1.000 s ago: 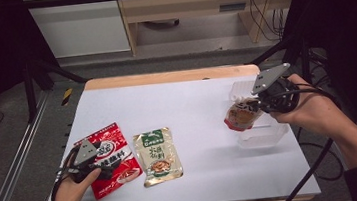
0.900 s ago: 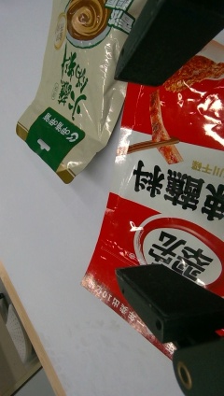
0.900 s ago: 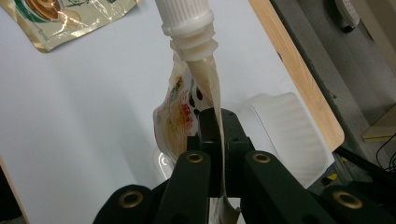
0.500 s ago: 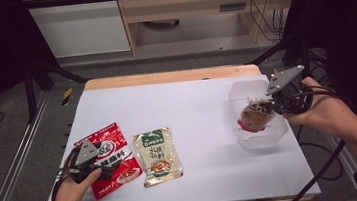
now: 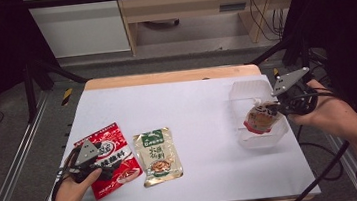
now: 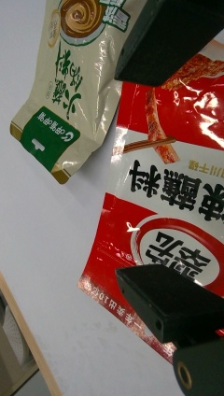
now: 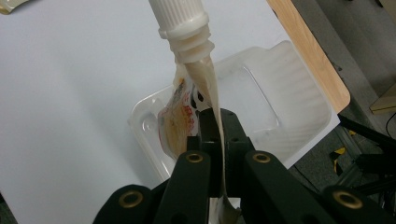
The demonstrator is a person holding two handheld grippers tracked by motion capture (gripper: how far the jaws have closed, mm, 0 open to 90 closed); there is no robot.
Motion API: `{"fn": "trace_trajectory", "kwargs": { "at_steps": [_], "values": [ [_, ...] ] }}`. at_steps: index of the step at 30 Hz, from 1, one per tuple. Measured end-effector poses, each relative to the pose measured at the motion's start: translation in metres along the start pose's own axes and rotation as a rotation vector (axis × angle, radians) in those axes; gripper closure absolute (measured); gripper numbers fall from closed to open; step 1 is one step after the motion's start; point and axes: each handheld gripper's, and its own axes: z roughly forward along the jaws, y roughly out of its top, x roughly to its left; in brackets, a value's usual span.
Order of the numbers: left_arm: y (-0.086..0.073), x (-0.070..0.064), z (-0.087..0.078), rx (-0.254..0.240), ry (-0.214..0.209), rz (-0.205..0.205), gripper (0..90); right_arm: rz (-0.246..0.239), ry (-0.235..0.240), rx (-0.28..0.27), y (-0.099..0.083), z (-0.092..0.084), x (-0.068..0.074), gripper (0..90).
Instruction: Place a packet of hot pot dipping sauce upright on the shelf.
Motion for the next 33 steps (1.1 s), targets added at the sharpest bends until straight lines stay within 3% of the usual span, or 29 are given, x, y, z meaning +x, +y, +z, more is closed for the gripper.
{"fn": "trace_trajectory", "kwargs": {
  "at_steps": [33],
  "values": [
    [-0.0004,-0.0005,0.001,0.01,-0.002,0.004,5.8,-0.042,0.051,0.004,-0.007,0.0031,0.0027,90.0]
  ]
}}
